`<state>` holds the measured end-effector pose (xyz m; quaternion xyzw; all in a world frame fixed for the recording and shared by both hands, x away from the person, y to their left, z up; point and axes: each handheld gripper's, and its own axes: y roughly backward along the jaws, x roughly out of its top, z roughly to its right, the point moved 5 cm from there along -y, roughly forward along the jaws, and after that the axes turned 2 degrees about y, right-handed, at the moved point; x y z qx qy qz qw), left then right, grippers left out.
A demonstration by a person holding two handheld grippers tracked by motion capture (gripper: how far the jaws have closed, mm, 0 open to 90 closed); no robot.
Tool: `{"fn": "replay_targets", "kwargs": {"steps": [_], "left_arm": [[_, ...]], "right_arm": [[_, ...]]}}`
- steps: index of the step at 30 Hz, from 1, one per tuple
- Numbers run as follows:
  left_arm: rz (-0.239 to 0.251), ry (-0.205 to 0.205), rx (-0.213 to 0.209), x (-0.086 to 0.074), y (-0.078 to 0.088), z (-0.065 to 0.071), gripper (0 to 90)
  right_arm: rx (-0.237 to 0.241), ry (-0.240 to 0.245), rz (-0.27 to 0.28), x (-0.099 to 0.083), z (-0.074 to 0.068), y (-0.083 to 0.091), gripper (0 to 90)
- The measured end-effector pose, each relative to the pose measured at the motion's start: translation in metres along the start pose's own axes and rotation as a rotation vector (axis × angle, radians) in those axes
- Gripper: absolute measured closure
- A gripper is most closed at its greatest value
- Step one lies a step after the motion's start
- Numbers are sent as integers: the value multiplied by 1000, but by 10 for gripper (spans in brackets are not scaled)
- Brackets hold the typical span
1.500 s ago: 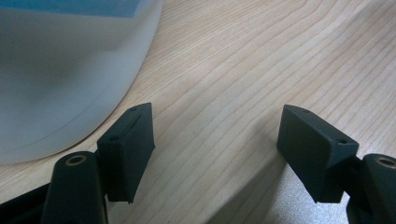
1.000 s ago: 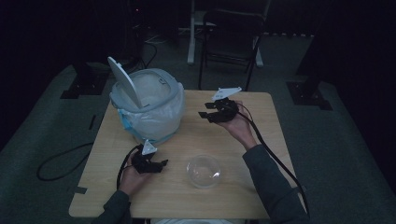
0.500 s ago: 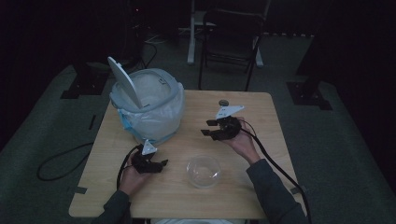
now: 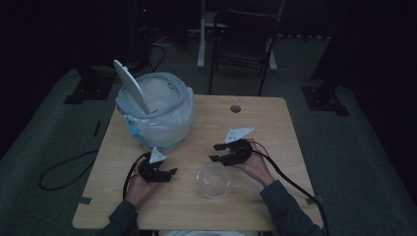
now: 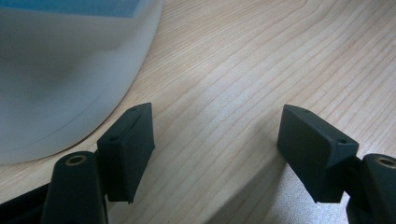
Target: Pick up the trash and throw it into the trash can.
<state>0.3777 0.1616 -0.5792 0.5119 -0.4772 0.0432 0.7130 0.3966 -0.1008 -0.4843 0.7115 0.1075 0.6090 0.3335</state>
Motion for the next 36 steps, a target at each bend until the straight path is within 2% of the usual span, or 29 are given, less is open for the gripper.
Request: {"fn": "replay_targets", "kwargs": {"steps": [7, 8, 11, 15, 18, 20, 23, 28, 32, 34, 36], "left_arm": [[-1, -2, 1, 0, 0, 0, 283], [-1, -3, 1, 0, 0, 0, 283], [-3, -5, 1, 0, 0, 0, 283], [-2, -2, 1, 0, 0, 0, 283], [-1, -2, 0, 0, 0, 0, 283], [-1, -2, 0, 0, 0, 0, 283], [-2, -3, 0, 0, 0, 0, 283], [-2, -5, 1, 0, 0, 0, 283], [0, -2, 1, 0, 0, 0, 283], [0, -3, 1, 0, 0, 0, 283], [0, -3, 1, 0, 0, 0, 283]], "right_arm": [[27, -5, -43, -11, -4, -7, 496], [17, -4, -69, -16, 0, -10, 504], [-6, -20, -105, -21, 8, -16, 510], [-14, -61, -106, -27, 20, -20, 524], [-72, -85, -151, -33, 34, -22, 536], [-88, -106, -165, -37, 42, -23, 539], [-89, -138, -116, -36, 48, -20, 547], [-81, -142, -16, -20, 44, -3, 543], [-28, -139, 67, -5, 36, 9, 535], [-11, -132, 76, 0, 32, 10, 534], [-13, -123, 83, 2, 30, 9, 533]]}}
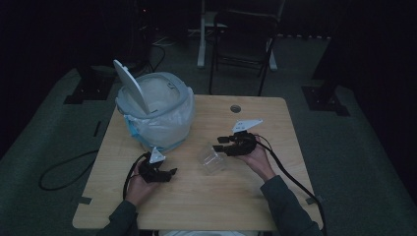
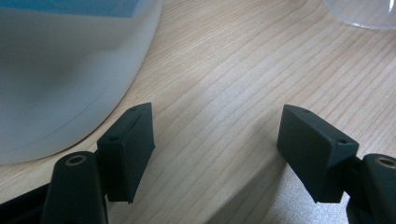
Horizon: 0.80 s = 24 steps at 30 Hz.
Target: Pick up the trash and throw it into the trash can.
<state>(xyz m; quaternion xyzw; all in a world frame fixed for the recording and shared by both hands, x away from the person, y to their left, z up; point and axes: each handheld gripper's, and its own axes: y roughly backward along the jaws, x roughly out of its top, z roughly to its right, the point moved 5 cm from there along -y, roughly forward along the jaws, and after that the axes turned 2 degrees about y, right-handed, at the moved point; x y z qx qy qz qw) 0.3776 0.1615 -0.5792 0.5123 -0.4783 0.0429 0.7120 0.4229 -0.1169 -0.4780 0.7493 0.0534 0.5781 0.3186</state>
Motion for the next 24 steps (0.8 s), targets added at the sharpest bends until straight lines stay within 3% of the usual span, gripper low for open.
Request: {"fn": "replay_targets", "kwargs": {"steps": [5, 8, 13, 19, 24], "left_arm": [[0, 0, 0, 0, 0, 0, 283], [1, 0, -1, 0, 0, 0, 283], [0, 1, -2, 0, 0, 0, 283], [0, 2, -2, 0, 0, 0, 283], [1, 1, -2, 0, 0, 0, 283]], "right_arm": [[21, -12, 41, 6, -11, 2, 515], [26, -3, 27, 9, -22, 2, 492], [-99, 55, -29, 2, -30, 1, 482], [-186, 109, -62, 1, -28, 3, 483], [-215, 133, -77, 0, -28, 4, 484]]}}
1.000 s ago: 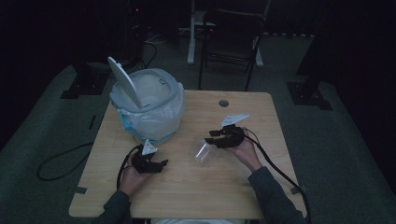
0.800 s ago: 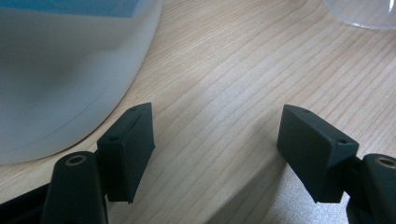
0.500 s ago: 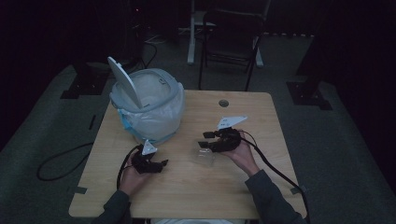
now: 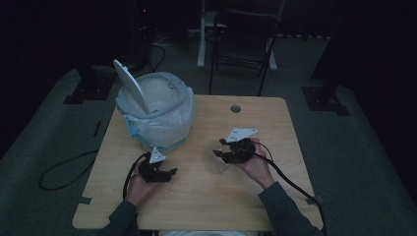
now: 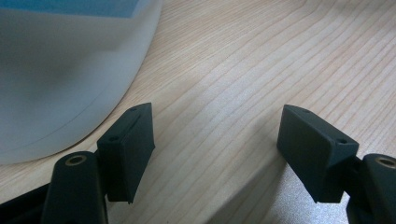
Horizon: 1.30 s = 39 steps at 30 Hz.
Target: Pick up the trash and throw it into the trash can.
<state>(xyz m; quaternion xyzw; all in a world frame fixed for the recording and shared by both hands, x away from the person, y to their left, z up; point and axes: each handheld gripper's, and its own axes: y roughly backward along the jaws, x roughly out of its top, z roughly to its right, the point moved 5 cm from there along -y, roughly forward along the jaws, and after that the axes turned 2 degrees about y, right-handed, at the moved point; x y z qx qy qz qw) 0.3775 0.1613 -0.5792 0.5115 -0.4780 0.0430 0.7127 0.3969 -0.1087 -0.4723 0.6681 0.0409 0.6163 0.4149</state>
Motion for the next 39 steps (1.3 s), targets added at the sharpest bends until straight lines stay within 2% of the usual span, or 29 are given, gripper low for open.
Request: {"fn": "replay_targets", "kwargs": {"steps": [12, 17, 23, 27, 30, 35, 39], "left_arm": [[-1, -3, 1, 0, 0, 0, 283], [-1, -1, 1, 0, 0, 0, 283], [-1, -2, 1, 0, 0, 0, 283], [-1, -2, 1, 0, 0, 0, 283], [-1, -4, 2, 0, 0, 0, 283], [-1, -1, 0, 0, 0, 0, 283], [0, 0, 0, 0, 0, 0, 283]], "right_arm": [[-25, -13, 5, 1, 7, 0, 480], [-61, -15, 4, 1, 11, 0, 461], [-147, -39, -14, -1, 17, 0, 322], [-186, -56, -26, -2, 18, 1, 251], [-173, -55, -53, -4, 16, 1, 225], [-177, -41, -72, -8, 11, 3, 231], [-173, -59, -77, -11, 10, 6, 240]]}}
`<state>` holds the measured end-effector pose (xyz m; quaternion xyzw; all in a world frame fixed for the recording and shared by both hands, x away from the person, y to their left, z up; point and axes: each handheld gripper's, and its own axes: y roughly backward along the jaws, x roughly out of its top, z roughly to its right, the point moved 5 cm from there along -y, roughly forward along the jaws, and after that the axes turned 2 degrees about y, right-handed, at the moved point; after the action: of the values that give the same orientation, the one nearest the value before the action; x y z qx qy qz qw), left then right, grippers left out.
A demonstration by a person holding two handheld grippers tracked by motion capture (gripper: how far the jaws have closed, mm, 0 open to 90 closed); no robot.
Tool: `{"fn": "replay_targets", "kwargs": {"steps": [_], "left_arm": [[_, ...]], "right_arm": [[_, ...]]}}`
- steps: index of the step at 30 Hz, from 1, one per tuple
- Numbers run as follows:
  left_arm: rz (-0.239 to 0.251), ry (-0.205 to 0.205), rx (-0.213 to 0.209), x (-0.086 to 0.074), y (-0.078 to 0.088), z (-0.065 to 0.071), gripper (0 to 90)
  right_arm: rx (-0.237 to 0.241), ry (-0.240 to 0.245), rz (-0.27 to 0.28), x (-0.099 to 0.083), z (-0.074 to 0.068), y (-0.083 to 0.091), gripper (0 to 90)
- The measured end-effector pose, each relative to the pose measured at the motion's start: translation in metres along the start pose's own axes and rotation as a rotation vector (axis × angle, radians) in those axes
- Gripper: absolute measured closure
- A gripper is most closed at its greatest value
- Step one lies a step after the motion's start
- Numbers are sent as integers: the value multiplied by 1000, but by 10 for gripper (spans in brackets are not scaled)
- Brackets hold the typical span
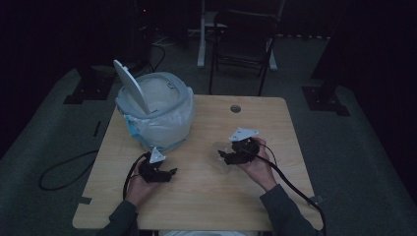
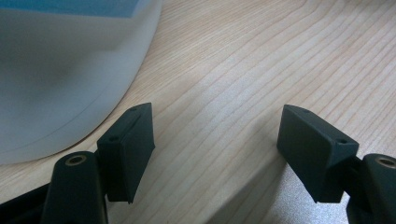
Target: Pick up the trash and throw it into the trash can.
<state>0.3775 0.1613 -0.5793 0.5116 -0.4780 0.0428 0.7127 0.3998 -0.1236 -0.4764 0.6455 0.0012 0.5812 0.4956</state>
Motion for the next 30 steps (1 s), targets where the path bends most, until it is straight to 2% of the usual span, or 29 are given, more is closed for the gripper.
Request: {"fn": "replay_targets", "kwargs": {"steps": [2, 7, 15, 16, 20, 27, 30], "left_arm": [[0, -2, 1, 0, 0, 0, 283], [0, -2, 1, 0, 0, 0, 283], [0, -1, 0, 0, 0, 0, 283], [0, -1, 0, 0, 0, 0, 283], [-2, -2, 0, 0, 0, 0, 283], [-2, -5, 2, 0, 0, 0, 283], [-2, -5, 2, 0, 0, 0, 283]], "right_arm": [[8, -10, 5, -2, 1, 1, 263], [34, -72, -4, -13, 7, 1, 302], [45, -65, -55, -24, 9, -5, 429], [68, -77, -60, -26, 9, -8, 491], [73, -80, -67, -27, 11, -12, 589], [66, -74, -66, -20, 19, -23, 813], [69, -69, -63, -16, 23, -30, 826]]}}
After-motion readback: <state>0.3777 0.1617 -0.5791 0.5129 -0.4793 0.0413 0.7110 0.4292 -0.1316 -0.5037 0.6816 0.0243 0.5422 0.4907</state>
